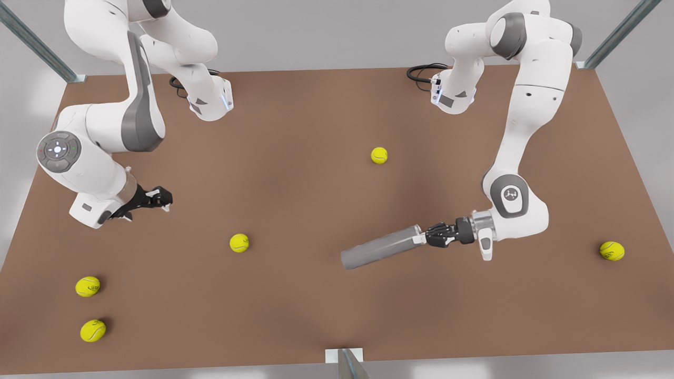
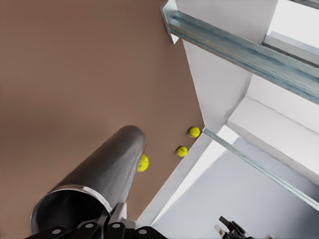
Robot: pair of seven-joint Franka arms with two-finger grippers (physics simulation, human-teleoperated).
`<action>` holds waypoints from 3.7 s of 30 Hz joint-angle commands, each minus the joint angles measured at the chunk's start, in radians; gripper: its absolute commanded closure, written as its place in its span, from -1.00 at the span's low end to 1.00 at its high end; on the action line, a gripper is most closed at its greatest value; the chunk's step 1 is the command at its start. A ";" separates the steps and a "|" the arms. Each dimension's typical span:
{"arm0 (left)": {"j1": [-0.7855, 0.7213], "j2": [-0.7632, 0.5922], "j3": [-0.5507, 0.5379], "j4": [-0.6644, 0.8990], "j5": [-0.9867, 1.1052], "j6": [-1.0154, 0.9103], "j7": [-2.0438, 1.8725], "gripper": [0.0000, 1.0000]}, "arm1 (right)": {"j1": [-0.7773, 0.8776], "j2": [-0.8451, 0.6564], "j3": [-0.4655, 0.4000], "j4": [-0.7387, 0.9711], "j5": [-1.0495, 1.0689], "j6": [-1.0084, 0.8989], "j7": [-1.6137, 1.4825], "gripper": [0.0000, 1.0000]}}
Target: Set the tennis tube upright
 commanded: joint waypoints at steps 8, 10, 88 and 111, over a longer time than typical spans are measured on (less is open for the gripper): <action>0.001 -0.018 0.000 0.023 0.111 0.001 -0.045 0.57 | 0.019 0.009 0.002 -0.023 0.001 0.019 0.017 -1.00; 0.001 -0.023 0.003 0.022 0.113 0.001 -0.045 0.57 | 0.017 0.010 0.002 -0.023 0.001 0.013 0.017 -1.00; -0.074 -0.132 -0.031 0.174 1.357 -0.216 -0.447 0.57 | 0.014 0.007 0.023 -0.037 0.001 0.025 0.043 -1.00; -0.071 -0.112 -0.031 0.177 1.349 -0.206 -0.432 0.24 | 0.001 0.012 0.021 -0.037 0.001 0.048 0.032 -1.00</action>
